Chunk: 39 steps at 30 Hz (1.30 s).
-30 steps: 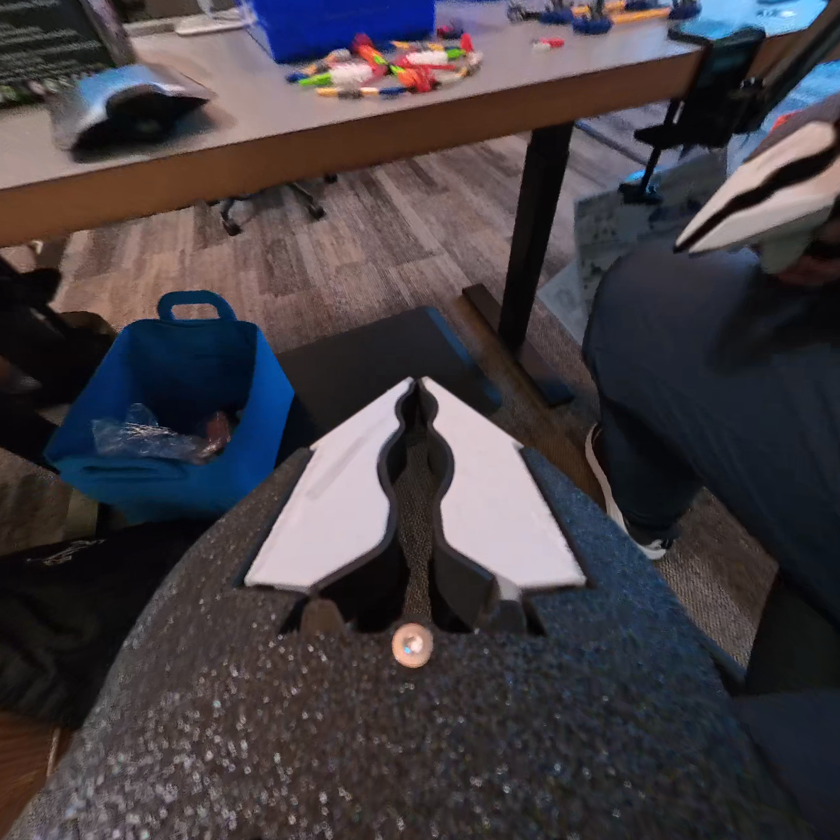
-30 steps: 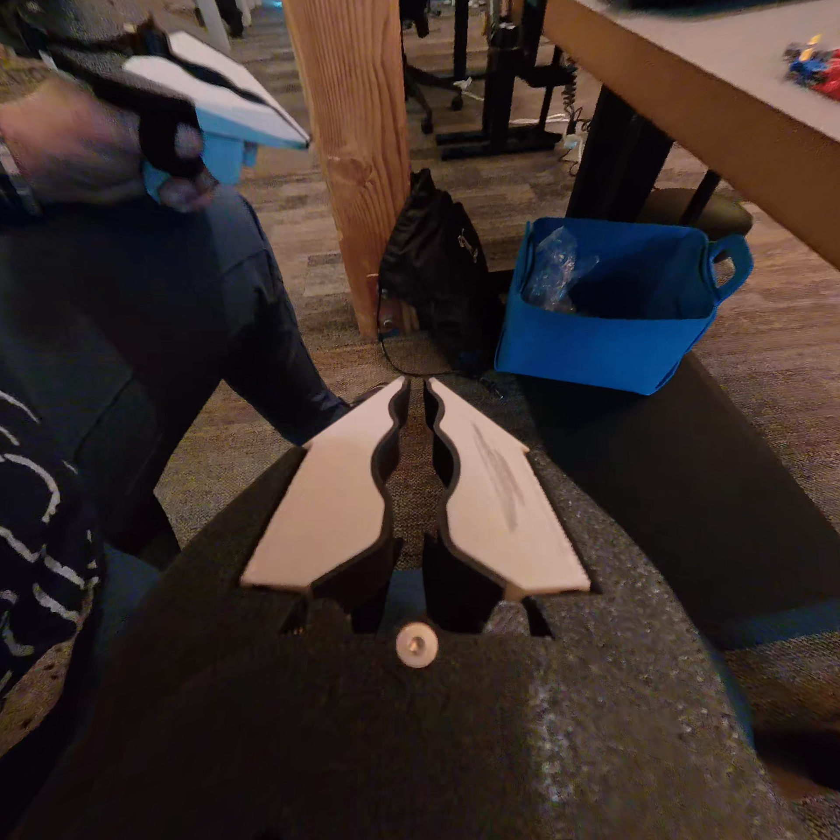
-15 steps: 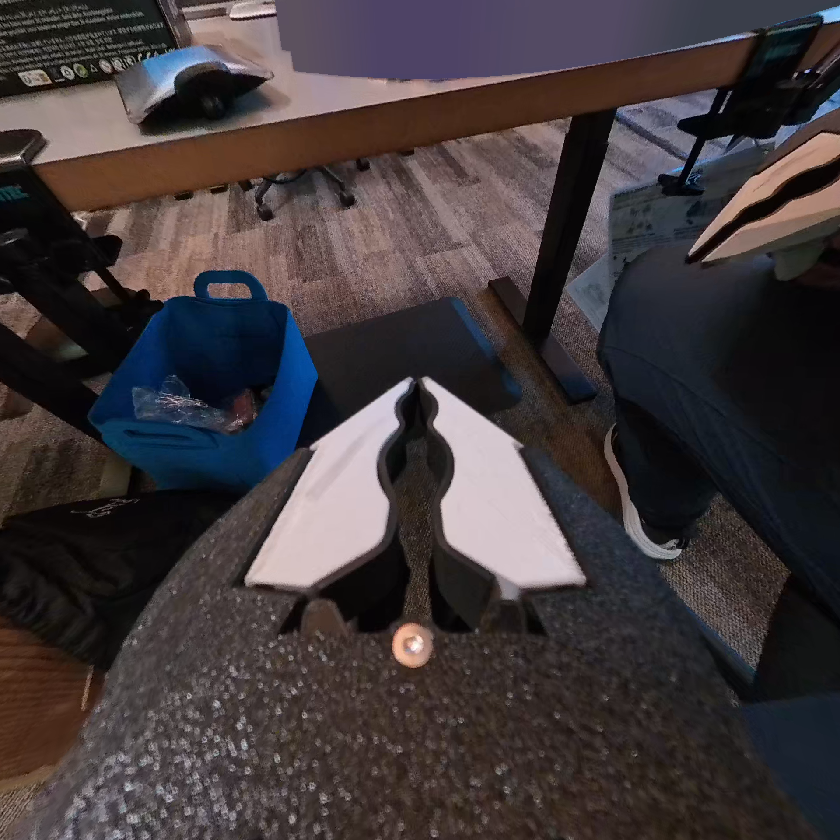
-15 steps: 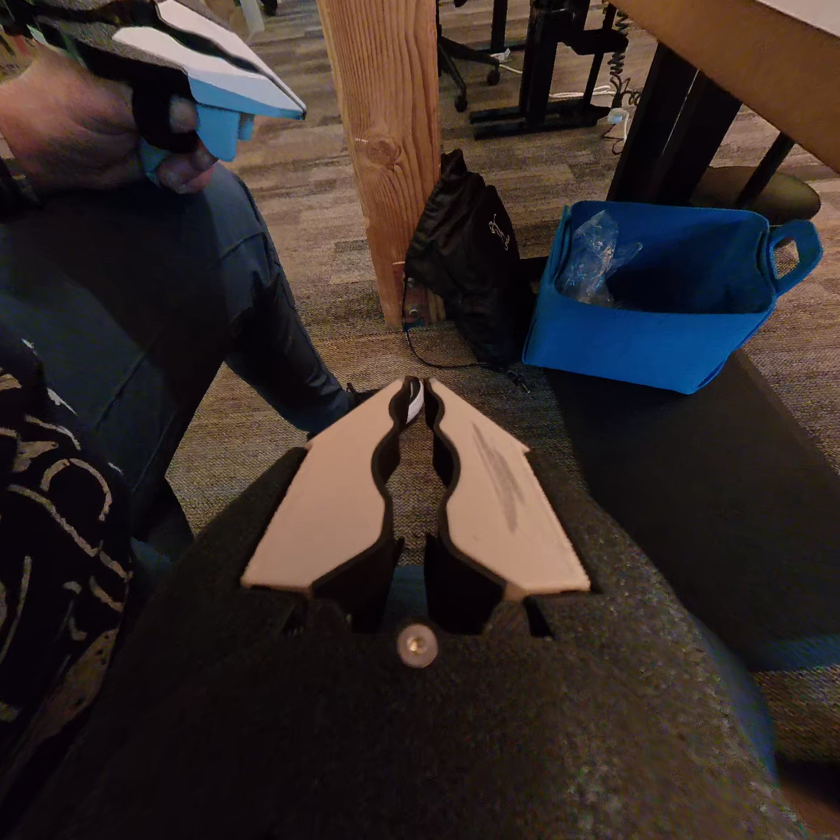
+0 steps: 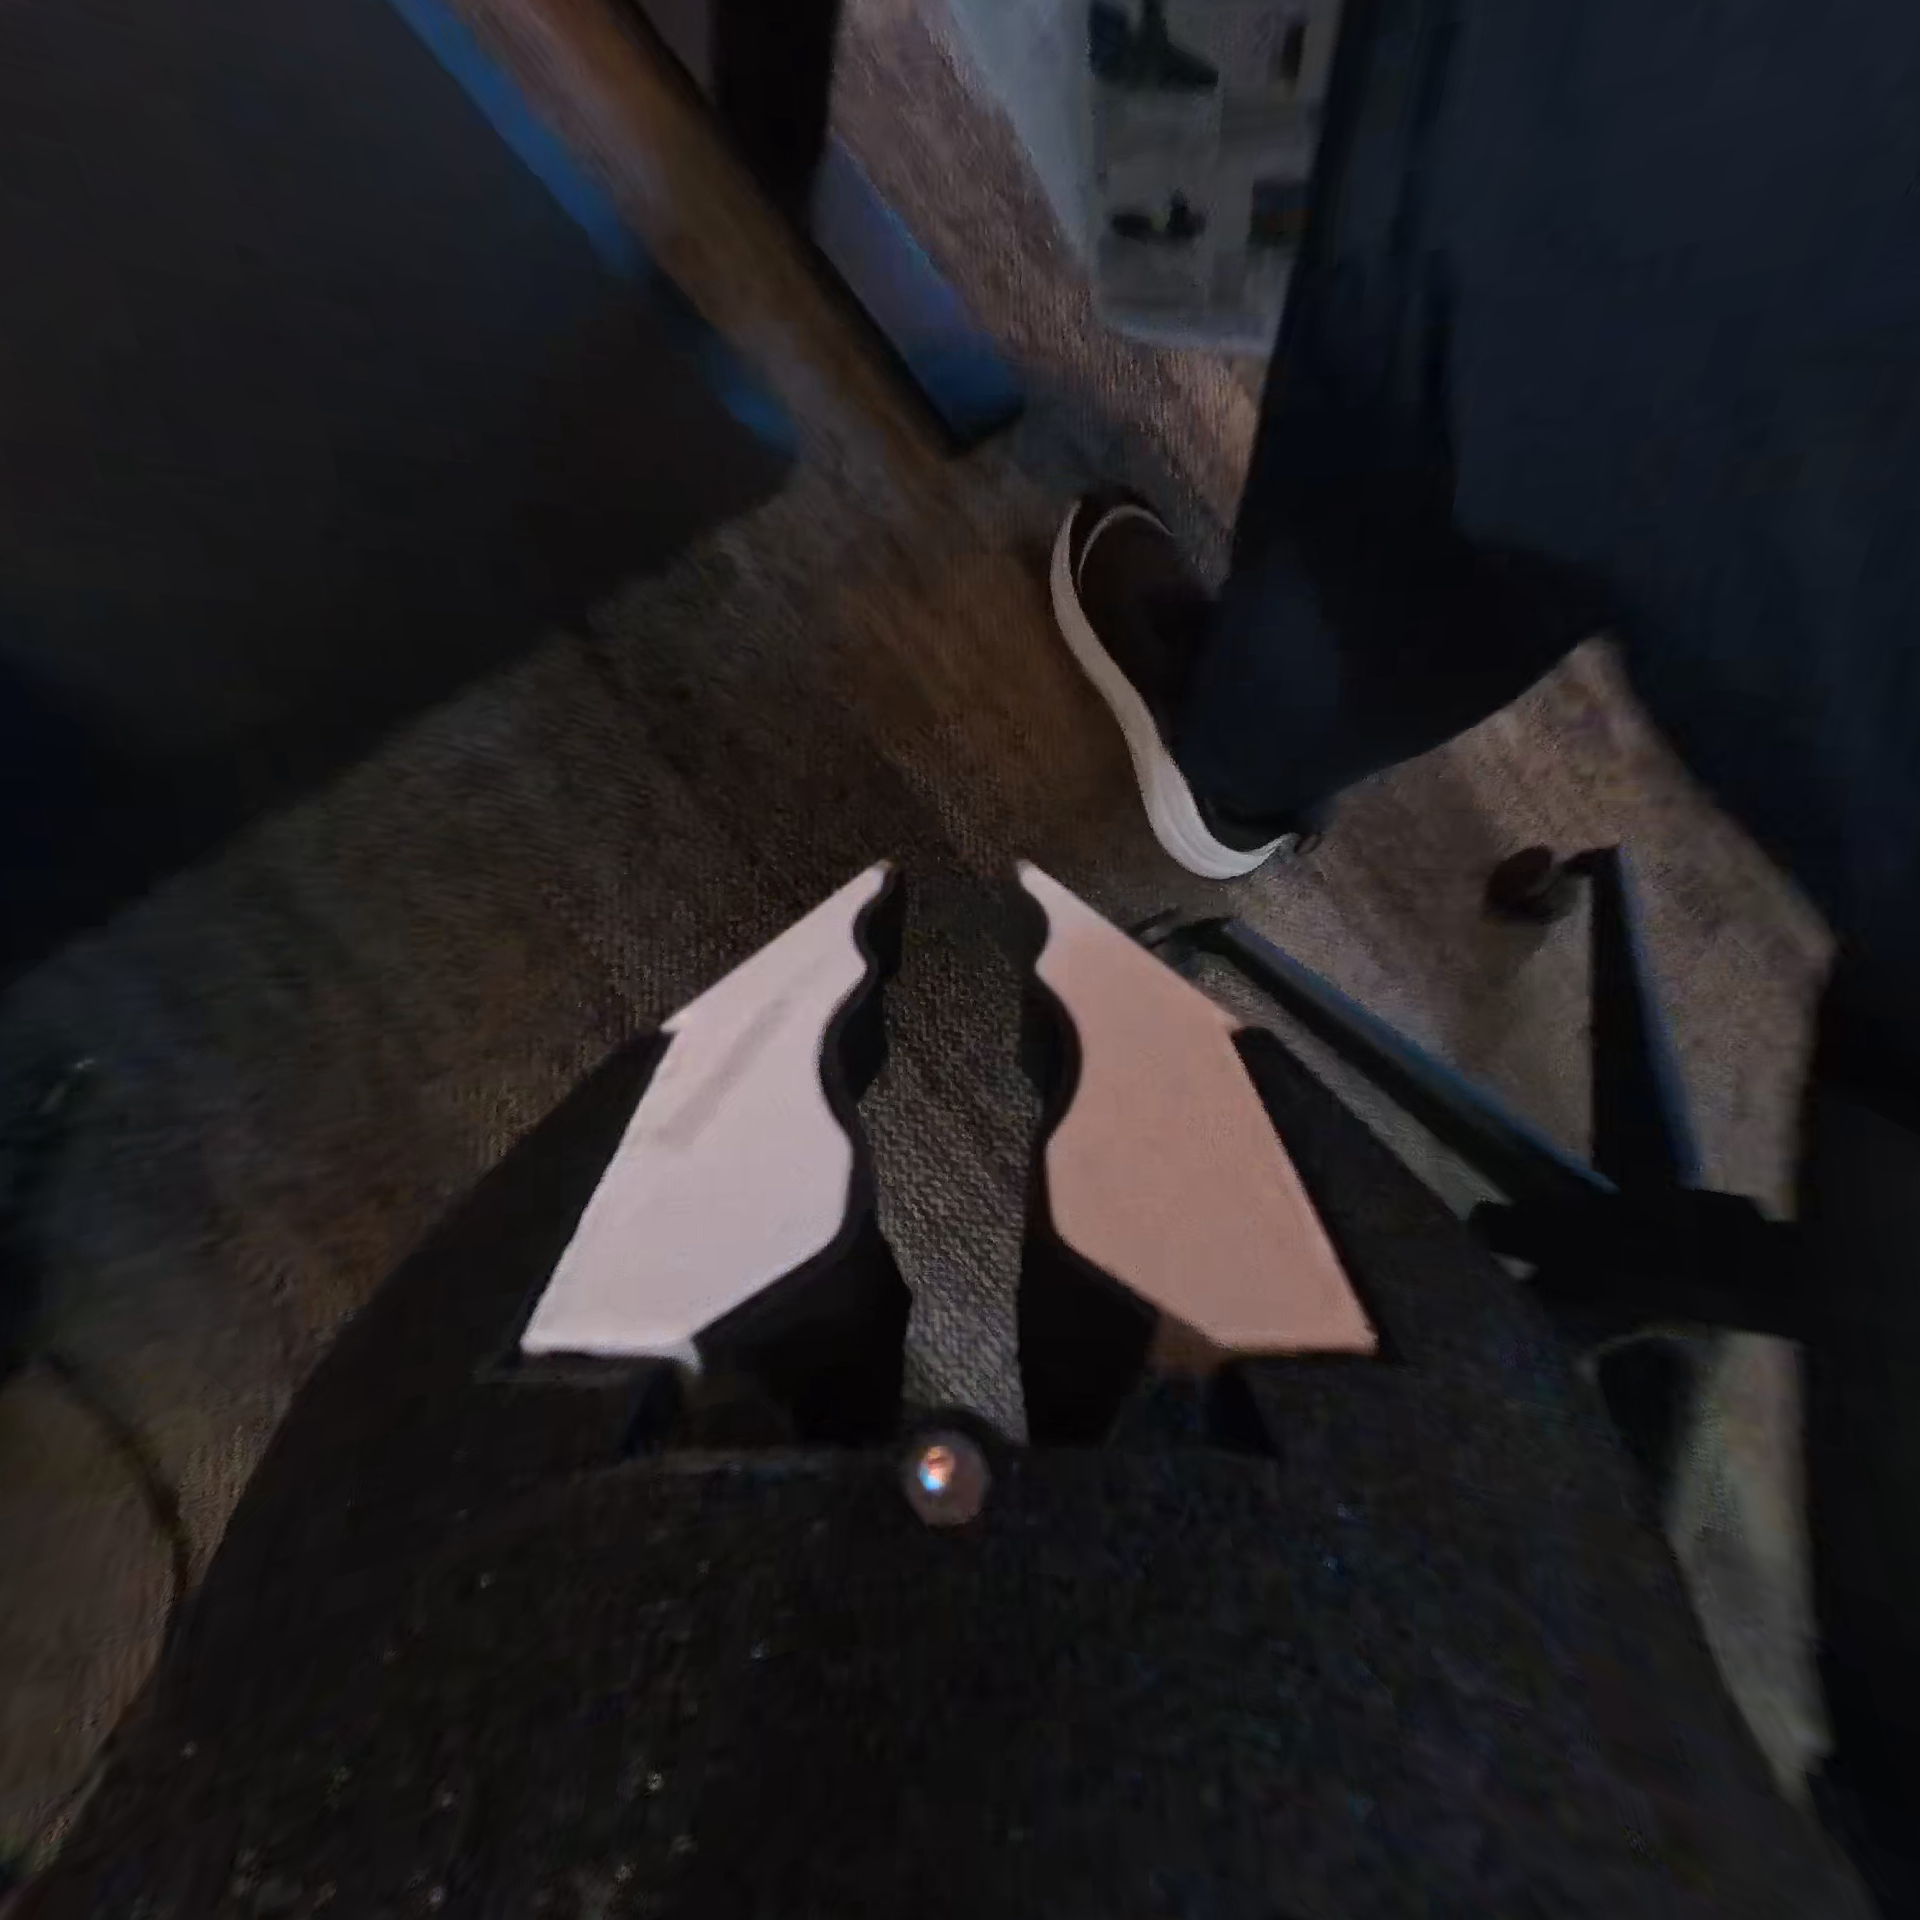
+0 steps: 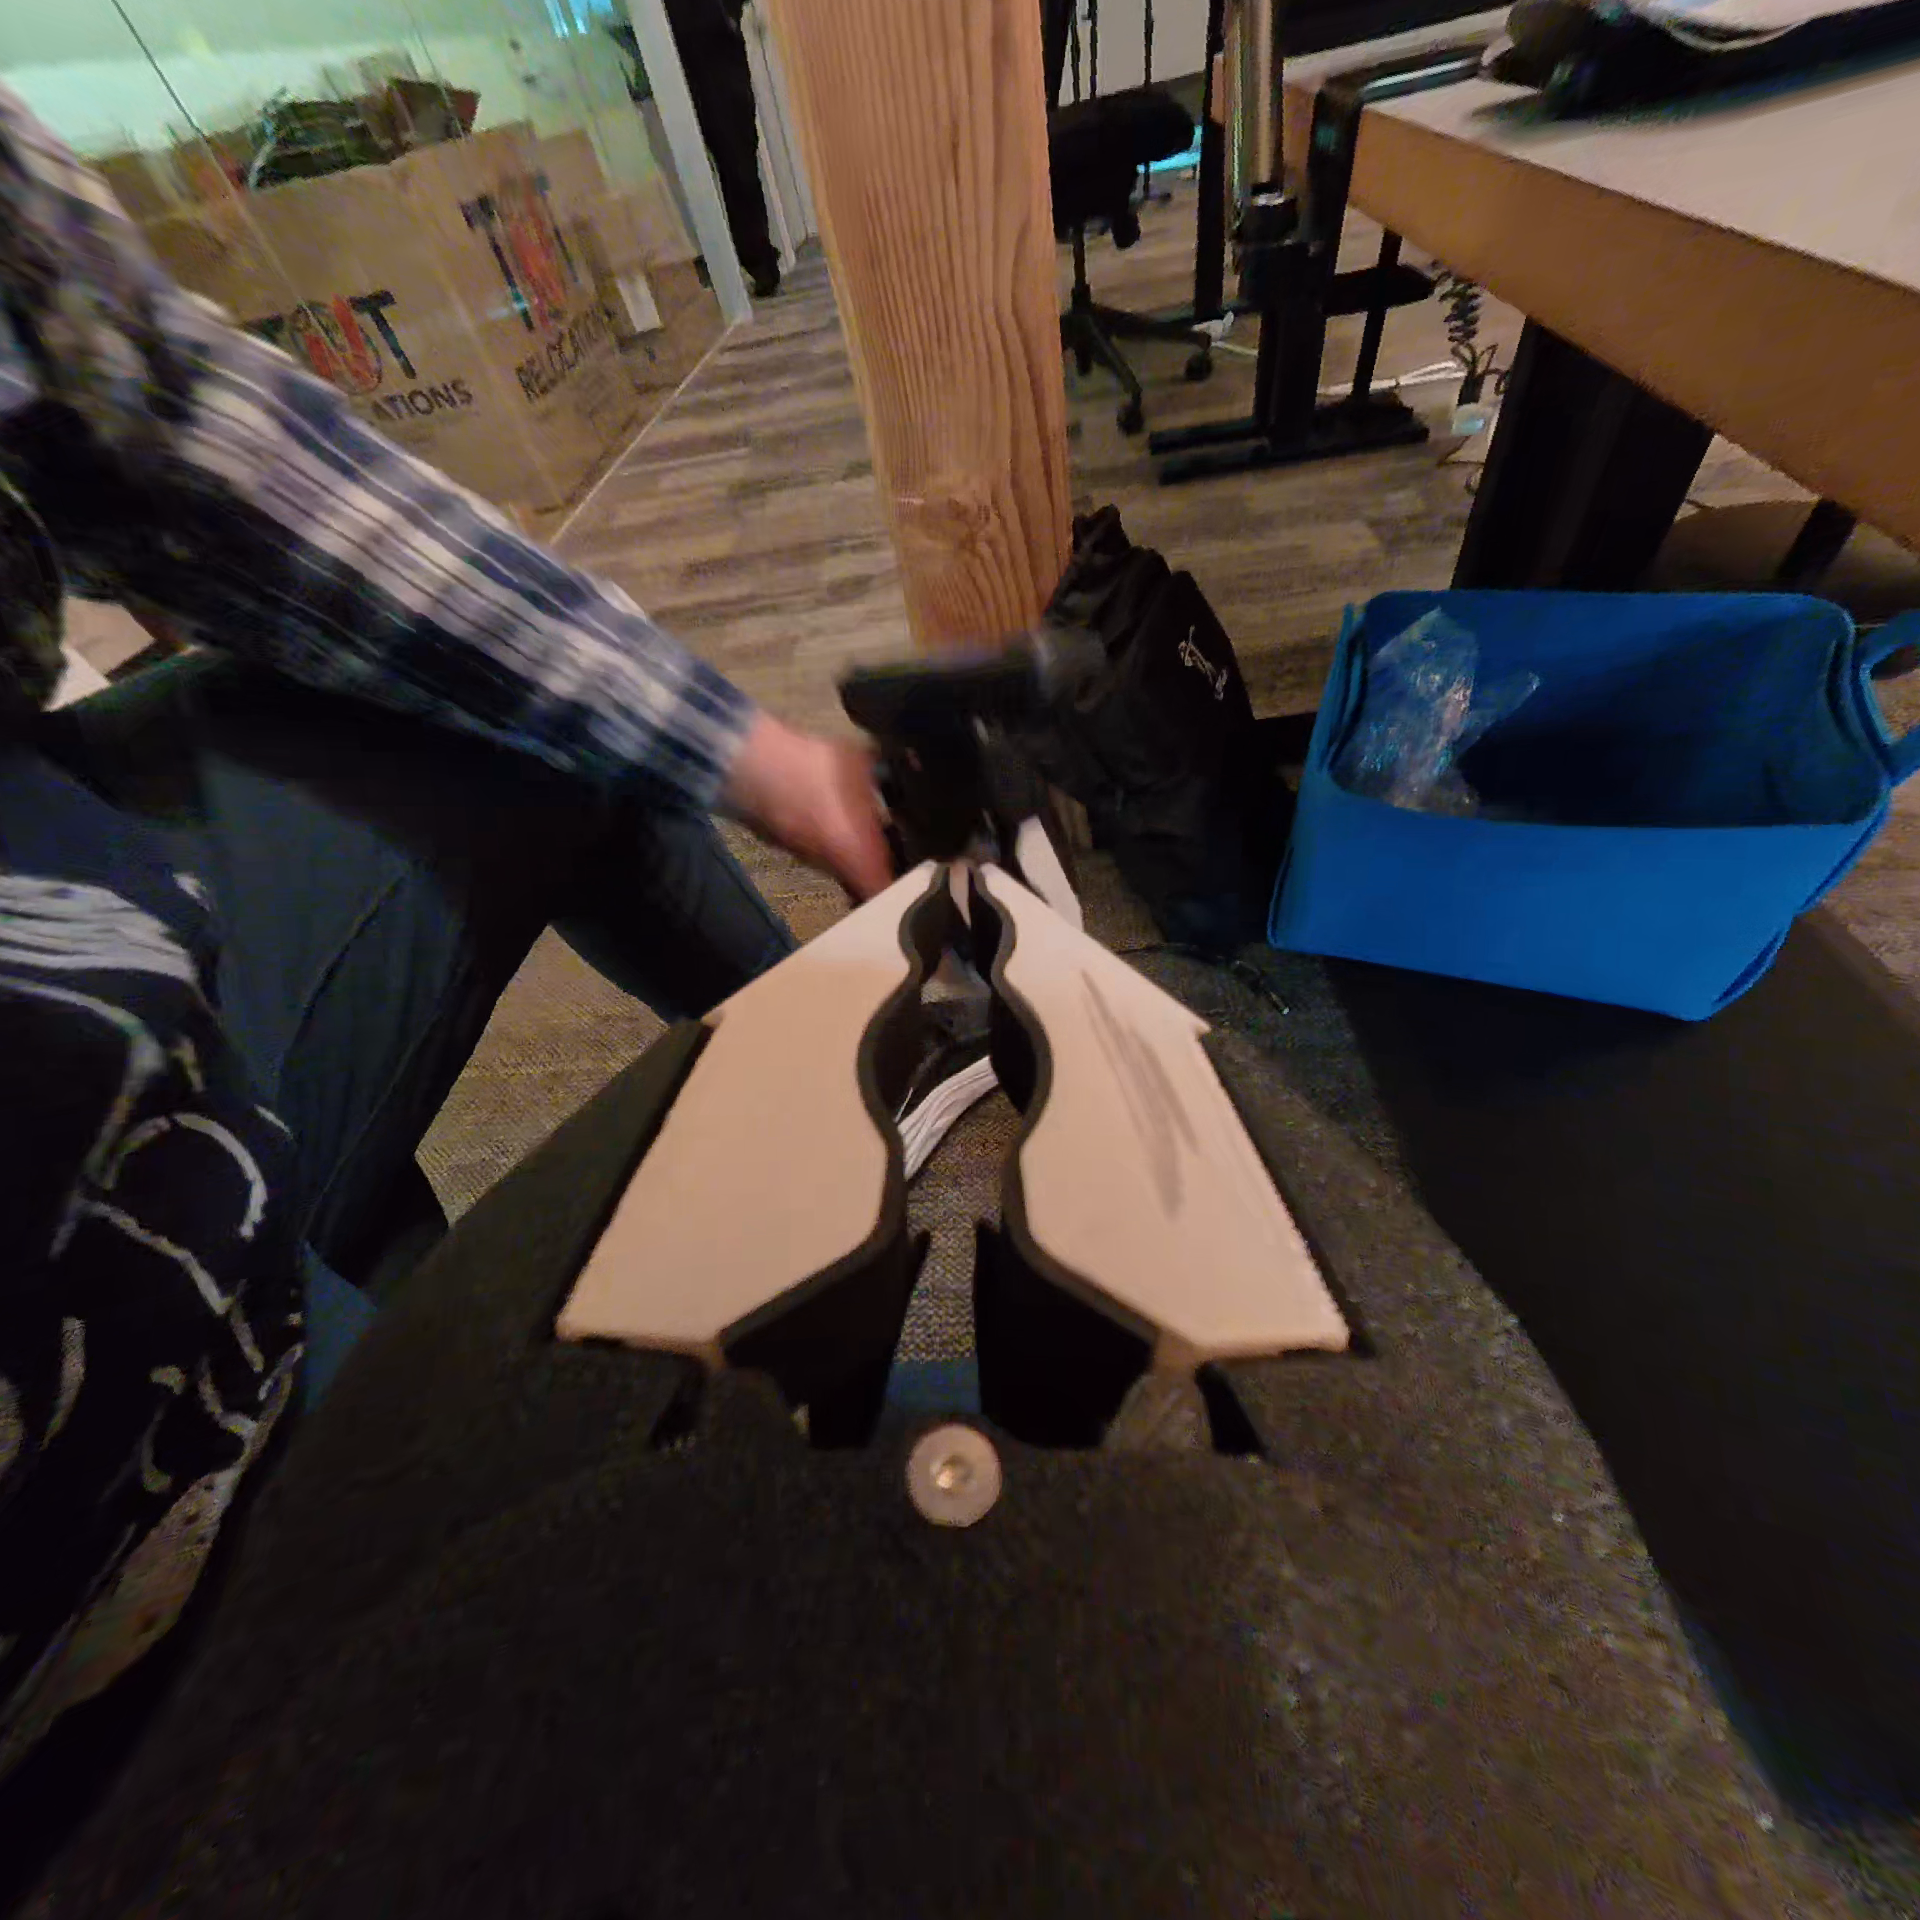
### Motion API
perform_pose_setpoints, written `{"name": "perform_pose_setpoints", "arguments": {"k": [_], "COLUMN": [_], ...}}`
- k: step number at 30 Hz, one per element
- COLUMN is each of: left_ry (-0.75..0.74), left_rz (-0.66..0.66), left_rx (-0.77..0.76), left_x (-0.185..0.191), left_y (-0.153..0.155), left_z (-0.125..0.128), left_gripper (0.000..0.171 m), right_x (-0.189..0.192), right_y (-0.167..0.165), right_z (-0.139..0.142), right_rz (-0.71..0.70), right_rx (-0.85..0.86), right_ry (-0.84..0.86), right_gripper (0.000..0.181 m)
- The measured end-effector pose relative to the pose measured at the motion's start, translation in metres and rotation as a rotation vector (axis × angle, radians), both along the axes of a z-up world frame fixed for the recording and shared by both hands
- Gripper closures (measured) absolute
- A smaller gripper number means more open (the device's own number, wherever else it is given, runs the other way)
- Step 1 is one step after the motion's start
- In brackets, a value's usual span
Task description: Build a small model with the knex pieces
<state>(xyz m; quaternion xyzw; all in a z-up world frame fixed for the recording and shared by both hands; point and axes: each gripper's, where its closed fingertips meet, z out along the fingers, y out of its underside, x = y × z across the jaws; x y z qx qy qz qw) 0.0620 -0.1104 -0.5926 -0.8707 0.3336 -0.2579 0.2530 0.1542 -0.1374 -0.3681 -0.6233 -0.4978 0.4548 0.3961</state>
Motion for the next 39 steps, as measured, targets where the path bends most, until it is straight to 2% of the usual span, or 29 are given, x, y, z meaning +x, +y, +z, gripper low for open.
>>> {"name": "perform_pose_setpoints", "arguments": {"k": [3, 5, 7, 9, 13, 17, 23, 32, 35, 39], "left_ry": [0.097, 0.16, 0.208, 0.251, 0.264, 0.231, 0.294, 0.301, 0.275, 0.261], "left_rz": [-0.037, -0.067, -0.075, -0.084, 0.015, 0.126, 0.153, 0.192, 0.22, 0.206], "left_rx": [-0.028, -0.082, -0.15, -0.23, -0.277, -0.304, -0.293, -0.283, -0.277, -0.266], "left_x": [0.012, 0.016, 0.018, 0.019, 0.014, 0.013, 0.004, 0.001, -0.001, -0.001], "left_y": [0.005, -0.009, -0.03, -0.052, -0.071, -0.08, -0.092, -0.093, -0.089, -0.089], "left_z": [-0.113, -0.186, -0.245, -0.291, -0.349, -0.382, -0.414, -0.433, -0.435, -0.434], "left_gripper": [0.139, 0.14, 0.14, 0.141, 0.145, 0.151, 0.153, 0.156, 0.163, 0.163], "right_x": [0.012, 0.022, 0.03, 0.036, 0.042, 0.042, 0.043, 0.041, 0.041, 0.04], "right_y": [0.0, 0.002, 0.005, 0.006, 0.003, 0.0, -0.003, -0.003, -0.002, 0.0], "right_z": [0.004, 0.007, 0.01, 0.01, 0.007, 0.0, -0.009, -0.015, -0.017, -0.019], "right_rz": [-0.01, -0.018, -0.026, -0.024, -0.006, 0.017, 0.035, 0.038, 0.037, 0.038], "right_rx": [0.006, -0.007, -0.031, -0.053, -0.076, -0.094, -0.121, -0.141, -0.149, -0.159], "right_ry": [0.017, 0.035, 0.049, 0.048, 0.022, -0.031, -0.101, -0.143, -0.158, -0.162], "right_gripper": [0.179, 0.179, 0.179, 0.179, 0.18, 0.181, 0.181, 0.181, 0.181, 0.181]}}
